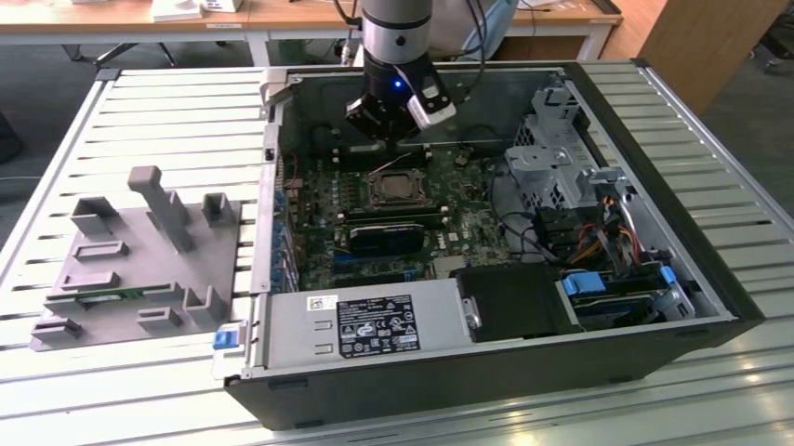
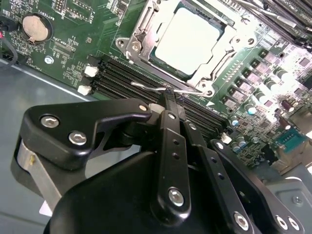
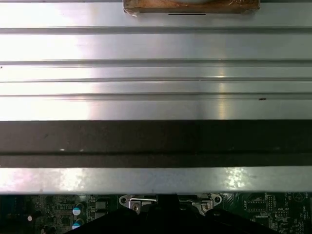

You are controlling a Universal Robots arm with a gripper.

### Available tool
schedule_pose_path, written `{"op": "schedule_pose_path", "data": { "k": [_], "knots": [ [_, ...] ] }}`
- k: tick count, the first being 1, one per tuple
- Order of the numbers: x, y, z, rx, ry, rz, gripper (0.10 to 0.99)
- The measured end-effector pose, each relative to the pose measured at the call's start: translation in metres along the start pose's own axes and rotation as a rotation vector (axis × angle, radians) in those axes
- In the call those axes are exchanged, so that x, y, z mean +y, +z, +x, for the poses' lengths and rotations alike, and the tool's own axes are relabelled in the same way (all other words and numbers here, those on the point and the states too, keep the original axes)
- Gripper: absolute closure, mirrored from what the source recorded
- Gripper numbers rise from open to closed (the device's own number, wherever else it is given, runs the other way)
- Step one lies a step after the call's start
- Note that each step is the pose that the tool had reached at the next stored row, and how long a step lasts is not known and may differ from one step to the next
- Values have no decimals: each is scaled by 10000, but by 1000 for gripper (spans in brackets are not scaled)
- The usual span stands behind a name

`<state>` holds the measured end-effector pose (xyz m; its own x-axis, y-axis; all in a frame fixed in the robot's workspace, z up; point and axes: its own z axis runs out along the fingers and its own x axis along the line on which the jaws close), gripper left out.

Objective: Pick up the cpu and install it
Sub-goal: 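Install the first cpu locking lever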

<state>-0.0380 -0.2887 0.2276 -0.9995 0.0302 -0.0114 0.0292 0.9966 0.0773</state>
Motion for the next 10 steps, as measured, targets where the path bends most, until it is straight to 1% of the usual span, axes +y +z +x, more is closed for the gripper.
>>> {"op": "schedule_pose_path", "data": {
  "k": [3,10],
  "knots": [
    [0,8,-14,0,0,-1,980],
    [7,31,-76,4,0,1,980]
  ]
}}
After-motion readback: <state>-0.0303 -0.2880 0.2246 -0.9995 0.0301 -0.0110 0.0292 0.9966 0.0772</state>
